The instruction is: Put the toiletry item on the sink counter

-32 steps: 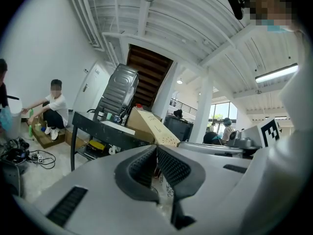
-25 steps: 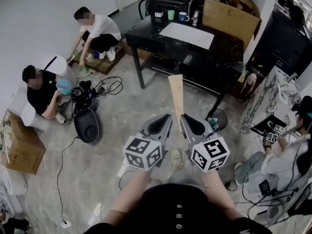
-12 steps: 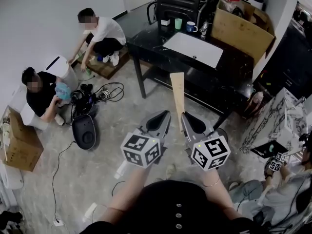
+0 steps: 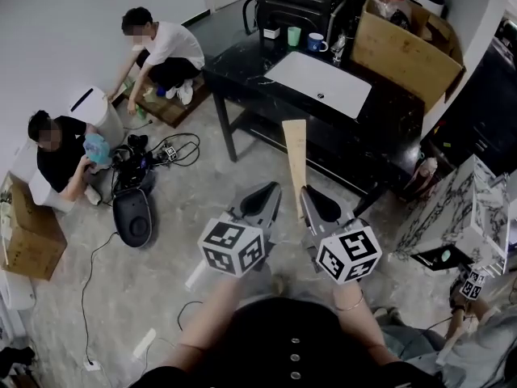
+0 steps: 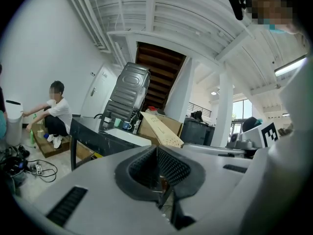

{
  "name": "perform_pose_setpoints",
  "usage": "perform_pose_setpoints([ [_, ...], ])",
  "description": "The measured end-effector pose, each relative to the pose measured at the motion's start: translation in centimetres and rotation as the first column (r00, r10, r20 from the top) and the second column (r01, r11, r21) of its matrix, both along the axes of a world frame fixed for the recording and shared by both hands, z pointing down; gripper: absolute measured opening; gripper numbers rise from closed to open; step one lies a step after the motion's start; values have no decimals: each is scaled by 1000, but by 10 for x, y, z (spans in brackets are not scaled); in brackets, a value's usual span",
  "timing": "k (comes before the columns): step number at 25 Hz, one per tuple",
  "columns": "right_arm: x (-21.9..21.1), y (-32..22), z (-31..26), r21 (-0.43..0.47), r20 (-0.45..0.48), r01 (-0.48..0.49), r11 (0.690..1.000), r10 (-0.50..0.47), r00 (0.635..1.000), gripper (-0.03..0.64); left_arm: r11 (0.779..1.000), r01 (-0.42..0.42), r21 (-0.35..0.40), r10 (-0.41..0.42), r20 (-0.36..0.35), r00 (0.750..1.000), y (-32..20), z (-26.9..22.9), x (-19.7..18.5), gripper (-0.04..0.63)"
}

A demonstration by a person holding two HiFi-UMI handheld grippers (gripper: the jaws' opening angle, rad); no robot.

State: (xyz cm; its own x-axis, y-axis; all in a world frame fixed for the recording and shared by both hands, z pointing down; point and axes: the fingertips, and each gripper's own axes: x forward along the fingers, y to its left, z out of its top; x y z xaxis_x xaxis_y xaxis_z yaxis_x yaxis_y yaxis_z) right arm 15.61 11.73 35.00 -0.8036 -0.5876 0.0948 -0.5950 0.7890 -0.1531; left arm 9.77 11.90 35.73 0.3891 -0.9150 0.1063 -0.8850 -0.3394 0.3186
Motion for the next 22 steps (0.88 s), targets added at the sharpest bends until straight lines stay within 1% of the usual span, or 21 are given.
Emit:
perform_pose_setpoints([
  [5, -5, -22, 6, -15, -2, -4, 1000, 4, 1000, 14, 1000, -5, -13, 6, 9, 1000, -21, 5, -5, 14],
  [11, -22, -61, 1, -3, 23, -9, 1000, 10, 1000, 14, 1000, -22, 5, 22, 16, 1000, -64, -2, -23, 14],
  [16, -48, -111, -2, 11, 19, -14, 1000, 14, 1000, 14, 999, -44, 14, 43, 21, 999, -114, -6, -43, 14],
  [18, -61, -132, -3, 14, 9, -12, 1000, 12, 1000, 14, 999, -50, 15, 50, 12, 999, -136, -6, -52, 14],
  [22, -89, -175, -3, 20, -4, -19, 1000, 19, 1000, 14, 999, -53, 6, 53, 3, 999, -180, -7, -81, 14],
])
